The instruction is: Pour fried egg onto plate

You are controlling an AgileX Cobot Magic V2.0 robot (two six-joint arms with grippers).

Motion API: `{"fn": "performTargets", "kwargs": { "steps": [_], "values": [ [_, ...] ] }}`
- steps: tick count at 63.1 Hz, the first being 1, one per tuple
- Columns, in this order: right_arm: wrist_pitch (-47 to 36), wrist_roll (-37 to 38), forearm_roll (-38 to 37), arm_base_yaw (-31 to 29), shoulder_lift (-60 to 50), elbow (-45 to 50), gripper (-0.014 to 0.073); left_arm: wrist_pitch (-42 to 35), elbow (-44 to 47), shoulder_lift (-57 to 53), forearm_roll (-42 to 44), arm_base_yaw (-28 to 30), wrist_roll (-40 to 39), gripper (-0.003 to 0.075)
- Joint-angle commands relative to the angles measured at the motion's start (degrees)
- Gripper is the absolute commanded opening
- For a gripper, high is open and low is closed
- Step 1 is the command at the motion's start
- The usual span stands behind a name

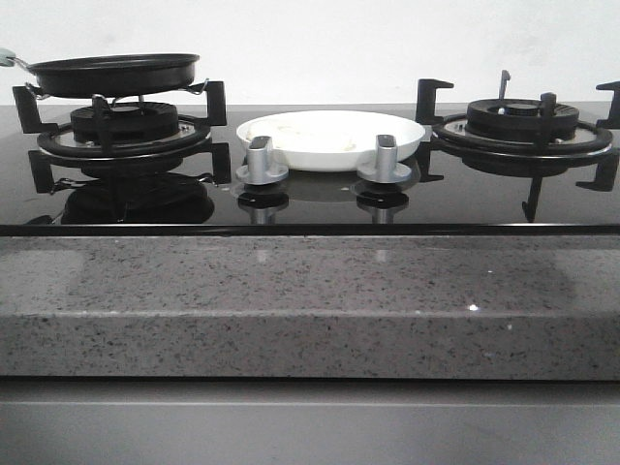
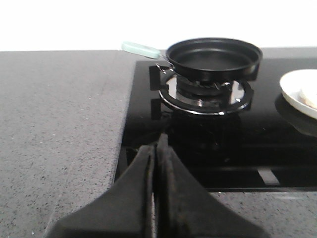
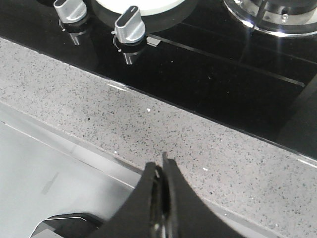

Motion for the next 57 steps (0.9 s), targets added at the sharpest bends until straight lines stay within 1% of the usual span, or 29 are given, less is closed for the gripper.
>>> {"fn": "performTargets", "kwargs": {
  "steps": [1, 15, 25, 31, 34, 41, 57],
  "values": [
    [-3.32, -0.44, 0.20, -0.10, 0.04, -1.22, -0.0118, -8.66, 2.25, -2.22, 3.08, 0.10, -4.27, -0.0020],
    [-3.32, -0.44, 0.20, -0.10, 0.04, -1.22, -0.0118, -23.44, 14.14, -7.22, 0.67, 0.85, -4.27, -0.0020],
    [-3.32, -0.44, 0.20, -0.10, 0.04, -1.22, -0.0118, -28.02, 18.72, -10.35, -0.56, 0.85, -4.27, -0.0020],
    [-3.32, -0.44, 0.20, -0.10, 0.04, -1.22, -0.0118, -32.19, 21.32, -12.56, -0.31, 0.85, -4.27, -0.0020],
    [-3.32, -0.44, 0.20, -0.10, 0.04, -1.22, -0.0118, -31.11, 21.04, -12.76, -0.31, 0.85, -4.27, -0.0020],
    [-3.32, -0.44, 0.20, -0.10, 0.04, -1.22, -0.0118, -32.48, 21.17, -12.66, -0.31, 0.85, -4.27, -0.0020],
    [-3.32, -0.44, 0.20, -0.10, 0.04, -1.22, -0.0118, -32.49, 21.17, -12.55, -0.31, 0.85, -4.27, -0.0020]
  ]
}}
